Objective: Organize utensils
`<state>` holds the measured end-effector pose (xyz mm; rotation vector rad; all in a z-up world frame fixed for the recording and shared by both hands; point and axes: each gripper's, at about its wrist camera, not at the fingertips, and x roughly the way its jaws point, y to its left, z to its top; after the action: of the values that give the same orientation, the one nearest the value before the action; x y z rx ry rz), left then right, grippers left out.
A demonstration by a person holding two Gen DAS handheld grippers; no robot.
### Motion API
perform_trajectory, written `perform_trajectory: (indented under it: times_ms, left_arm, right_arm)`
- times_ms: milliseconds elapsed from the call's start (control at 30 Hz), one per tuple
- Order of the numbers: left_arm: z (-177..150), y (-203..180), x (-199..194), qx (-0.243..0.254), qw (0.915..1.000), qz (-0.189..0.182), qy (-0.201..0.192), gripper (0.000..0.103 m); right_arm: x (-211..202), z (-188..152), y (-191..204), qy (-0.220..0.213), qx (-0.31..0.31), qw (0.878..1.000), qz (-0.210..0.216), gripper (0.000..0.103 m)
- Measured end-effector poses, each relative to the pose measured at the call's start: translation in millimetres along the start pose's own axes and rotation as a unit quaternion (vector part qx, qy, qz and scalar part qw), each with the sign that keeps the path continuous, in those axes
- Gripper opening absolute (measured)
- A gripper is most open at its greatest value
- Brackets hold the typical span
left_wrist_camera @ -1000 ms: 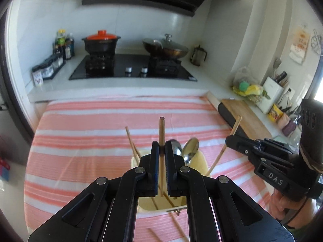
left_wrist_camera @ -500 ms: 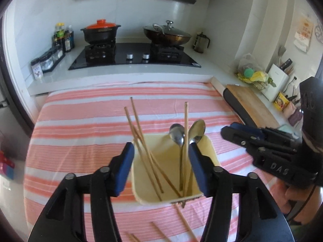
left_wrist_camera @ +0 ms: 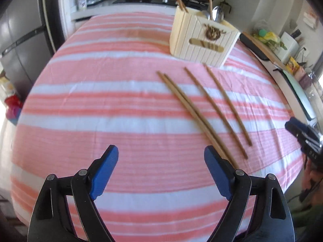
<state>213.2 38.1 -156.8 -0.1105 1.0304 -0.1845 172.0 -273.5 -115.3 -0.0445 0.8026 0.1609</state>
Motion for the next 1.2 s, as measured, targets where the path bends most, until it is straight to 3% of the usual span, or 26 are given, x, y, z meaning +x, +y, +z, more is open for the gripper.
perform_trajectory:
  times_ms: [167, 400, 700, 1200]
  left_arm:
    - [-15.7, -17.8, -1.7, 0.013, 0.9999, 0.002, -0.003, 0.088]
    - [-3.4, -27.4, -2.4, 0.013, 0.9998, 0.007, -0.016, 0.088]
    - [17.5, -35.0, 36.5, -0.019, 0.9998, -0.005, -0.009, 0.088]
    - [25.0, -42.5, 74.5, -0.026, 0.997, 0.069, -0.021, 0.088]
  right_arm:
    - [-4.7, -36.9, 15.7, -0.002, 0.035, 0.999, 0.016, 0.052]
    - [-3.4, -34.4, 31.3, 0.002, 0.009, 1.0, 0.025, 0.052]
    - [7.0, -21.6, 42.0, 0.011, -0.022, 0.999, 0.03, 0.052]
    - [50.5, 6.7, 52.3, 0.039, -0.044, 0.997, 0.044, 0.052]
